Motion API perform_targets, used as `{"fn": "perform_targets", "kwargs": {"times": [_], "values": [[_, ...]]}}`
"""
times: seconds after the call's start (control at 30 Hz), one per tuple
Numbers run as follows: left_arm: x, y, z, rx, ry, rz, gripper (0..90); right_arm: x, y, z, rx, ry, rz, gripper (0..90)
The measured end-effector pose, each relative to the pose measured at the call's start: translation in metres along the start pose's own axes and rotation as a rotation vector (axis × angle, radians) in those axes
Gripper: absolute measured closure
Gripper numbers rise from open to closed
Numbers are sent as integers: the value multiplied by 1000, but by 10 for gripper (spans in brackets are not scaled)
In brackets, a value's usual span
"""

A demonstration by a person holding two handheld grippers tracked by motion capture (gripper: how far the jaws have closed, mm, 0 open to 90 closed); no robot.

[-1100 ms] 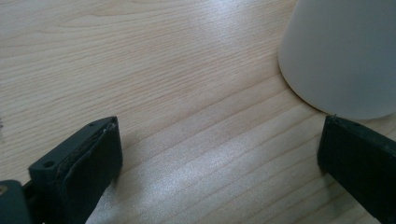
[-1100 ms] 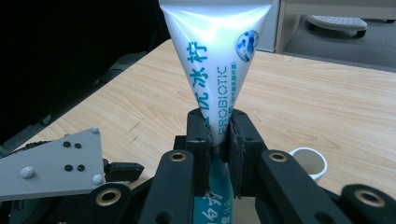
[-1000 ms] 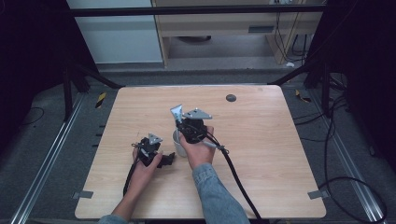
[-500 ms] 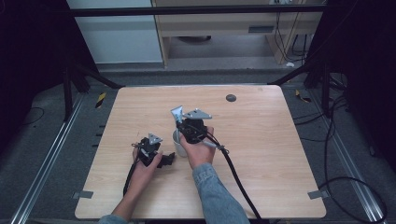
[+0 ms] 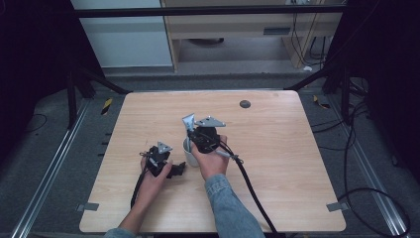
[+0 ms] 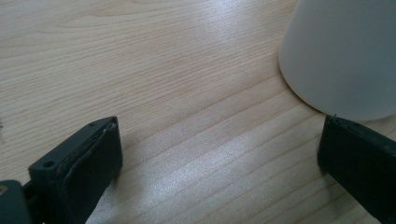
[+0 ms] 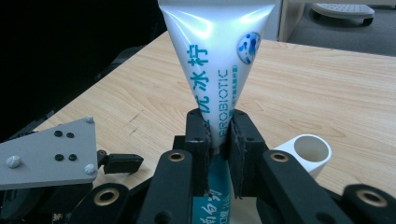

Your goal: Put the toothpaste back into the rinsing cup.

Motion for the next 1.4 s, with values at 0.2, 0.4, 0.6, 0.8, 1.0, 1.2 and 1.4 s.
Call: {"fn": "perform_targets", "kwargs": {"times": [0.2,0.4,0.6,0.8,1.0,1.2,1.4], "values": [[0,0,0,0,0,0,0,-1,1,0,6,-1,-6,788],[0,0,0,0,0,0,0,-1,3,0,12,0,-12,778],[0,0,0,0,0,0,0,-3,6,-2,16,7,-16,752],[0,0,0,1,0,1,0,-5,8,-4,18,11,-16,722],[0,0,0,3,-2,1,0,-5,9,-2,19,4,-13,660],[0,0,0,3,-2,1,0,-5,9,-2,21,0,-14,625],[0,0,0,3,-2,1,0,-5,10,-1,22,-5,-10,571]]}}
Point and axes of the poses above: each handheld gripper's, and its own axes: x roughly forward along the jaws, z roughly out of its underside, y roughly to its right, the point moved 6 cm from there along x, roughly forward along the jaws, and after that the axes turned 13 degrees about -x, right-handed, at the moved point
